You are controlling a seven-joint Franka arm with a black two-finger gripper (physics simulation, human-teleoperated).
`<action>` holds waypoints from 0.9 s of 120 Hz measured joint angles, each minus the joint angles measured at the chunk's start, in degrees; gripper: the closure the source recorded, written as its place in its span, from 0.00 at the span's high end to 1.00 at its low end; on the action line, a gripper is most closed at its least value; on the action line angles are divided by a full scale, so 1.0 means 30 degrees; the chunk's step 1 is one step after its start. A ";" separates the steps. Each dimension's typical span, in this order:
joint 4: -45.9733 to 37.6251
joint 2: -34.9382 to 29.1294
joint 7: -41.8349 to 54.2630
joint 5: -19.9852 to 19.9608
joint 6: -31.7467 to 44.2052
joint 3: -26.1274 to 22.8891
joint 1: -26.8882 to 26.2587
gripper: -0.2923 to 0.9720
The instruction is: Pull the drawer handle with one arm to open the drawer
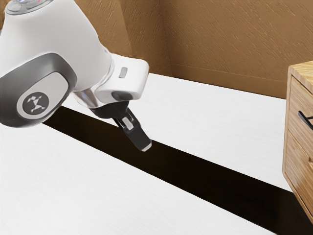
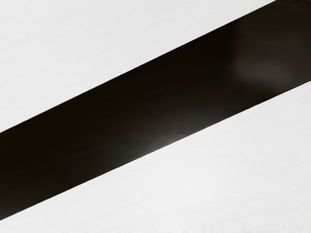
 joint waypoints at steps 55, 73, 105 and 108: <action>-0.0079 0.0039 1.0274 0.1483 0.1652 -0.0444 -0.0145 0.75; 0.0806 0.1140 1.2734 0.1520 0.2503 -0.0921 -0.0114 0.75; 0.2289 0.2223 1.5903 0.2037 0.3223 -0.2748 -0.0117 0.75; 0.2408 0.2359 1.6184 0.2172 0.3255 -0.2960 -0.0120 0.75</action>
